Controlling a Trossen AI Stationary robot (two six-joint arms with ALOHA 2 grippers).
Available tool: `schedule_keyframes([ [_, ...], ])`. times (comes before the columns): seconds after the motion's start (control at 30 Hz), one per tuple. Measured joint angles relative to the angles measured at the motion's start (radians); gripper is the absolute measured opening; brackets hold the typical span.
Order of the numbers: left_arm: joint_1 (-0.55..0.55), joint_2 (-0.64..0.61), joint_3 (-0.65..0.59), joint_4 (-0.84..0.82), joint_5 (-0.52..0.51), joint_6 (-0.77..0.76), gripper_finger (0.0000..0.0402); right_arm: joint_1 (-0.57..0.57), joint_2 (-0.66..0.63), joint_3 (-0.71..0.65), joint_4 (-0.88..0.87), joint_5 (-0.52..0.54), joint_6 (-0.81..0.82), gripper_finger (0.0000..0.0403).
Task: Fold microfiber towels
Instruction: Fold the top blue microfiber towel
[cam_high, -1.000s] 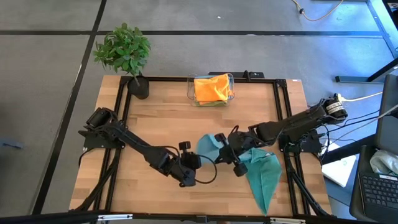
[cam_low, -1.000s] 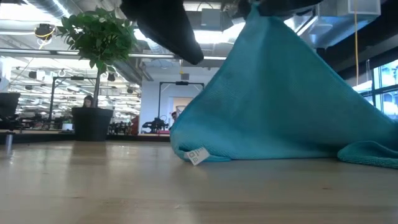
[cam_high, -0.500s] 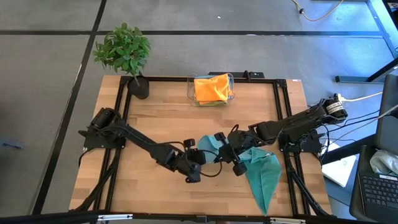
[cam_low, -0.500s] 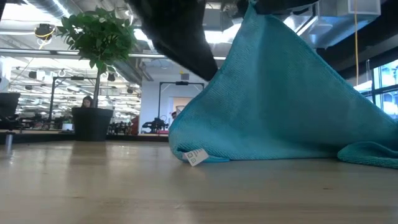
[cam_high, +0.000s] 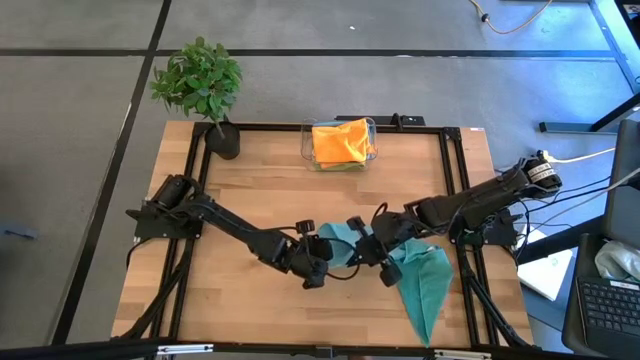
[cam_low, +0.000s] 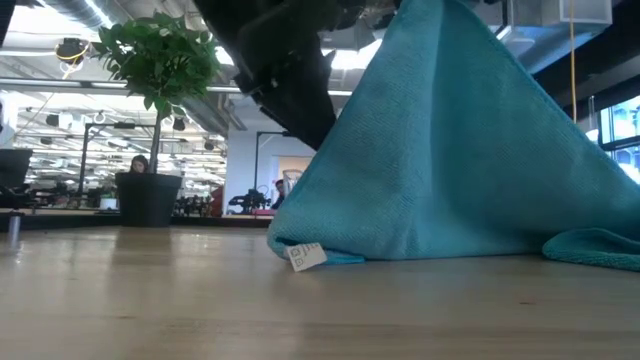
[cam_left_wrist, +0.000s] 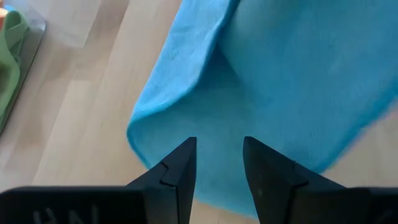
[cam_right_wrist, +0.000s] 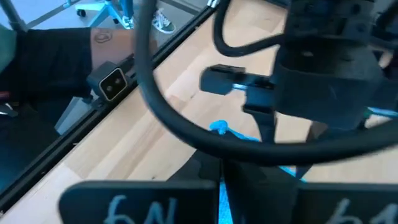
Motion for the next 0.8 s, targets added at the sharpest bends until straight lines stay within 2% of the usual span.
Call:
schedule_keyframes([
  [0.7, 0.004, 0.002, 0.000, -0.010, -0.002, 0.001, 0.0124, 0.020, 0.000, 0.000, -0.030, 0.002, 0.017, 0.0010],
  [0.8, 0.004, 0.009, 0.000, -0.005, 0.031, -0.032, 0.0124, 0.027, 0.000, 0.000, -0.024, 0.008, -0.002, 0.0010],
])
